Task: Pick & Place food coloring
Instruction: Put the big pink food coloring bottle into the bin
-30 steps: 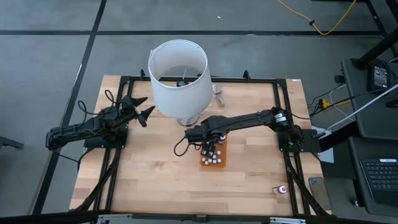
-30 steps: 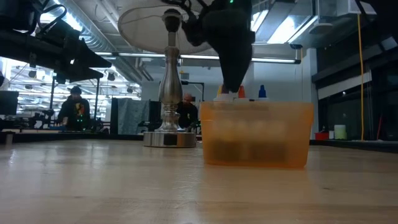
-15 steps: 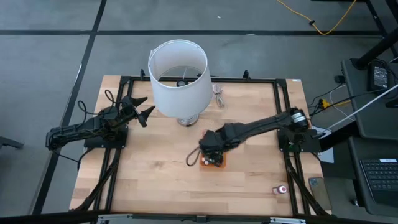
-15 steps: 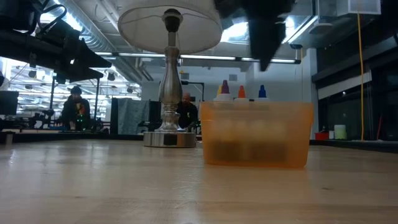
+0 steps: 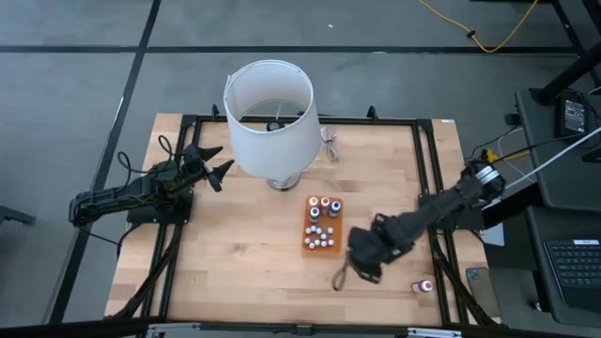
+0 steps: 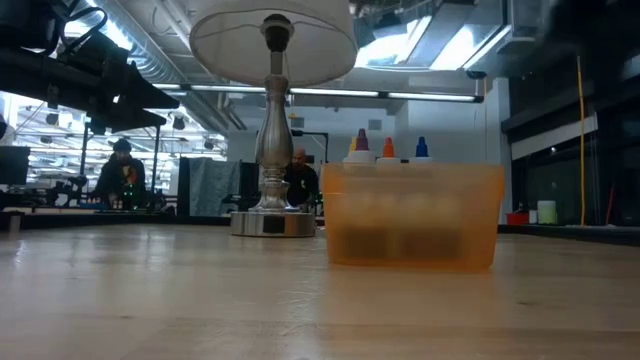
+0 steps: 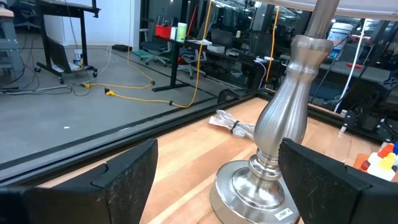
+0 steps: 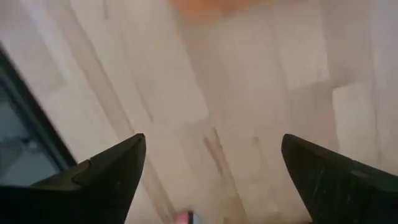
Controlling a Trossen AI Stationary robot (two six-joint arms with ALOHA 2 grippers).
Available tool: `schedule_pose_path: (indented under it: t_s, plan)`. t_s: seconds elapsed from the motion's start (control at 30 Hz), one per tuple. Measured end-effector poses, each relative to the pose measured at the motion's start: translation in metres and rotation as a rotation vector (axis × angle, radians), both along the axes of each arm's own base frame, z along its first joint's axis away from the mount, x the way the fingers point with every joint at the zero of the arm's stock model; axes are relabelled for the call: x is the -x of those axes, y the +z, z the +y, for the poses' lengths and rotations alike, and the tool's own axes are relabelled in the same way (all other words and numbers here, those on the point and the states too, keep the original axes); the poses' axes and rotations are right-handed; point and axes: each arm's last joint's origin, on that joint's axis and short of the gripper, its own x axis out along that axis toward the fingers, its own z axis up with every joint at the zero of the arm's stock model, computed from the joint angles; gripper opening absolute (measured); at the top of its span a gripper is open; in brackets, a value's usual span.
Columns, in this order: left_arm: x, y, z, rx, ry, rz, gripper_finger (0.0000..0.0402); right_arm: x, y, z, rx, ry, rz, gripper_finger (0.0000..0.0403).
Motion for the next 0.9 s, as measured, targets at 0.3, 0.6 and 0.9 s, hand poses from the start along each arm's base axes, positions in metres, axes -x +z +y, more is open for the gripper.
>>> schedule_pose_path:
  t_s: [0.3,0.6,0.9]
  plan:
    - [0.000,0.000,0.000,0.000,0.000,0.001,0.0322,0.065,-0.017,0.027,0.024,0.165,0.062,0.0374]
    - [0.000,0.000,0.000,0.000,0.000,0.001,0.0322,0.107,-0.022,0.045,0.007,0.214,0.065,0.0374]
    - [0.000,0.000,0.000,0.000,0.000,0.001,0.0322,0.132,-0.032,0.062,-0.031,0.236,0.080,0.0374]
